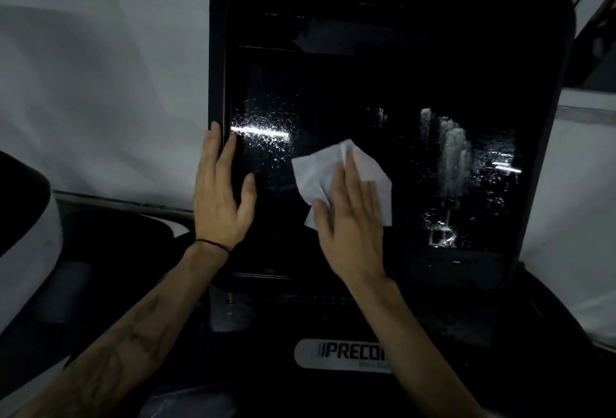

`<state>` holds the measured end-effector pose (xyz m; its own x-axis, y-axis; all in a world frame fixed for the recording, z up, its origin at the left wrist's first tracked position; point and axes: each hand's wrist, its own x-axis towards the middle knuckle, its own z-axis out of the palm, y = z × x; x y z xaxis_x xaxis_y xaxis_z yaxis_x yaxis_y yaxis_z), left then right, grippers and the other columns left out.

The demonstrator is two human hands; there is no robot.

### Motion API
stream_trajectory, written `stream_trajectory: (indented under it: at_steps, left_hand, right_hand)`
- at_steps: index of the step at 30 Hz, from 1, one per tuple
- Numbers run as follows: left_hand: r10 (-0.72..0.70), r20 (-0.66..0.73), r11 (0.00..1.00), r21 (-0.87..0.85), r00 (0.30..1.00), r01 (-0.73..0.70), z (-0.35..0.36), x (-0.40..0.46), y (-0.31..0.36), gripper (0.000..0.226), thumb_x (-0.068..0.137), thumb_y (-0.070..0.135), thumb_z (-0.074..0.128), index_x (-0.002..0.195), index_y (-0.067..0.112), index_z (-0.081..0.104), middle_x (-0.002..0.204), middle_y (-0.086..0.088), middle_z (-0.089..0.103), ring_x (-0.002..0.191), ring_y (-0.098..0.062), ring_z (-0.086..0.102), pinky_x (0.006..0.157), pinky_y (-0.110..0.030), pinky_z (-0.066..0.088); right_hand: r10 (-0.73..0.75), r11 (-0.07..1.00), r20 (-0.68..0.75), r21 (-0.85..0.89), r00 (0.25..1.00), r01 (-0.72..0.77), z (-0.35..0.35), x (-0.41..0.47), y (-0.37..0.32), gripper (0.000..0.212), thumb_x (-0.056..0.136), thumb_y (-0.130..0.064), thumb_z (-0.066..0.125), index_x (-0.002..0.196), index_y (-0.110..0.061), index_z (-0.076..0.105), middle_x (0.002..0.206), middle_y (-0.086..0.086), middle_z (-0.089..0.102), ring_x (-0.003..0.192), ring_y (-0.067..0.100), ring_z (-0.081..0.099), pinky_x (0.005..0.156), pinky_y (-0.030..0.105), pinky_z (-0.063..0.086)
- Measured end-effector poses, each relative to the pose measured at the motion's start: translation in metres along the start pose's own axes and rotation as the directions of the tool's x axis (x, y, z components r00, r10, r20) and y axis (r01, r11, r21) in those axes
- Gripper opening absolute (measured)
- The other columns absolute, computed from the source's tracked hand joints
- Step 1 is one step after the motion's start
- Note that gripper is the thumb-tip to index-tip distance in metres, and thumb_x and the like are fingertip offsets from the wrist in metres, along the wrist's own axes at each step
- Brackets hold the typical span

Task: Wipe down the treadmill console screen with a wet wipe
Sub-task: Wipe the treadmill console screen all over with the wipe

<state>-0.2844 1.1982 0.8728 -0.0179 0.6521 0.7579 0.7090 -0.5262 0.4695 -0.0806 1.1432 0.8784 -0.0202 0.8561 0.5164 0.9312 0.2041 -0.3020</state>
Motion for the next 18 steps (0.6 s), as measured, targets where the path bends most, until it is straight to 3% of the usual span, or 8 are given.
stream_trajectory:
  at_steps: [2, 6, 9, 12, 18]
  left_hand:
    - [-0.003, -0.001, 1.000, 0.001, 1.000, 0.003, 0.000, 0.000, -0.001, 0.060, 0.104, 0.025, 0.046, 0.155, -0.002, 0.034, 0.168, -0.022, 0.022, 0.159, -0.034, 0.018, 0.129, -0.043, 0.021]
    - [-0.012, 0.001, 1.000, -0.018, 1.000, 0.013, -0.001, -0.001, 0.001, 0.060, 0.104, 0.024, 0.046, 0.155, -0.004, 0.034, 0.168, -0.022, 0.021, 0.159, -0.034, 0.018, 0.128, -0.047, 0.022]
    - [-0.003, -0.005, 1.000, -0.015, 1.000, 0.003, 0.000, 0.000, 0.000, 0.060, 0.103, 0.023, 0.046, 0.155, -0.004, 0.034, 0.168, -0.023, 0.022, 0.159, -0.034, 0.018, 0.128, -0.049, 0.023]
    - [-0.008, 0.008, 1.000, 0.000, 1.000, 0.008, 0.000, -0.001, 0.000, 0.061, 0.103, 0.025, 0.047, 0.155, -0.004, 0.034, 0.169, -0.023, 0.020, 0.159, -0.033, 0.017, 0.128, -0.047, 0.022]
    - [-0.011, 0.012, 1.000, -0.004, 1.000, 0.011, 0.000, -0.001, 0.001, 0.061, 0.104, 0.029, 0.045, 0.154, -0.004, 0.034, 0.168, -0.023, 0.020, 0.159, -0.034, 0.017, 0.128, -0.047, 0.022]
  right_hand:
    - [-0.005, 1.000, -0.030, 0.000, 1.000, 0.005, -0.004, 0.021, 0.001, 0.065, 0.109, -0.044, 0.028, 0.159, -0.003, 0.021, 0.171, 0.004, 0.000, 0.155, 0.014, 0.009, 0.128, 0.035, 0.006]
    - [0.125, 0.990, -0.108, 0.083, 0.986, -0.116, -0.014, 0.021, 0.014, 0.060, 0.110, -0.035, 0.033, 0.159, -0.003, 0.020, 0.171, 0.005, -0.001, 0.157, 0.016, 0.010, 0.127, 0.043, 0.014]
    - [0.042, 0.999, -0.069, 0.017, 0.997, -0.041, -0.004, 0.000, 0.009, 0.061, 0.109, -0.035, 0.037, 0.159, -0.002, 0.023, 0.171, 0.007, 0.004, 0.156, 0.021, 0.015, 0.127, 0.041, 0.017]
    - [-0.019, 0.999, -0.053, -0.033, 0.998, 0.017, -0.010, 0.034, 0.005, 0.062, 0.109, -0.037, 0.036, 0.158, 0.000, 0.025, 0.171, 0.008, 0.005, 0.155, 0.022, 0.019, 0.127, 0.039, 0.018]
    - [0.060, 0.998, -0.093, -0.012, 0.994, -0.061, -0.022, 0.028, 0.018, 0.064, 0.109, -0.040, 0.034, 0.158, 0.000, 0.023, 0.171, 0.008, 0.002, 0.154, 0.026, 0.021, 0.125, 0.042, 0.024]
